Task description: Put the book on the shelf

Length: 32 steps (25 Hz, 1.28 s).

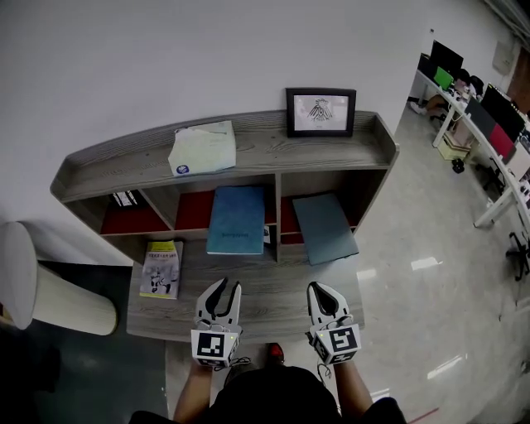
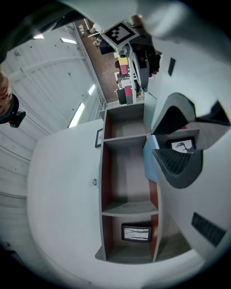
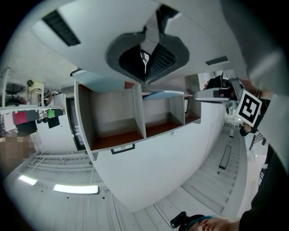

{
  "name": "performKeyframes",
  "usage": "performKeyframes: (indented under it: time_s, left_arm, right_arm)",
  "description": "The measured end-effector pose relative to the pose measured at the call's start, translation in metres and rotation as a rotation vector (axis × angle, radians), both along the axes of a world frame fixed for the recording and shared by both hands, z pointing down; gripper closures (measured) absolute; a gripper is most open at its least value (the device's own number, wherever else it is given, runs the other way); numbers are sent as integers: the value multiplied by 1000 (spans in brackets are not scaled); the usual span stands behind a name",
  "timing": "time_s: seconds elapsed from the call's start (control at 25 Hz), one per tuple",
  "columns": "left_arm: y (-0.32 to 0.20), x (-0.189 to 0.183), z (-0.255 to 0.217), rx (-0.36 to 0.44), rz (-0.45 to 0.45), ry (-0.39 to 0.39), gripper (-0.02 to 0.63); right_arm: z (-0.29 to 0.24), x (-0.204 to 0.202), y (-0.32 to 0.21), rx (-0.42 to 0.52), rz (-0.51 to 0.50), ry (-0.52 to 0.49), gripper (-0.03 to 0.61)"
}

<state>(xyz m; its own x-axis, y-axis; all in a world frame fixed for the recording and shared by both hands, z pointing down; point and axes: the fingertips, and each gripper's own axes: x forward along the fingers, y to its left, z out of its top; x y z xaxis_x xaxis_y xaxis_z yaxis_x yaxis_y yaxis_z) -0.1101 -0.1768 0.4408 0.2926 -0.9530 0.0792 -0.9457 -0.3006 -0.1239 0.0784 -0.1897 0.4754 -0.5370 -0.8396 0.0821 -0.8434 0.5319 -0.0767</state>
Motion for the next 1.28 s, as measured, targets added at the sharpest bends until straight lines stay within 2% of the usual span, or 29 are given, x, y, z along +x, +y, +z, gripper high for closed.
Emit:
performKeyframes:
  time_s: [0.56,1.28]
  left_arm:
    - [22,-3,45,-117,17,-25,571]
    - [14,-5,42,-103,42,-20,571]
  right_arm:
    - [12,-29,14,-38,-31,-3,548]
    - [17,-42,10,-31,-24,28,548]
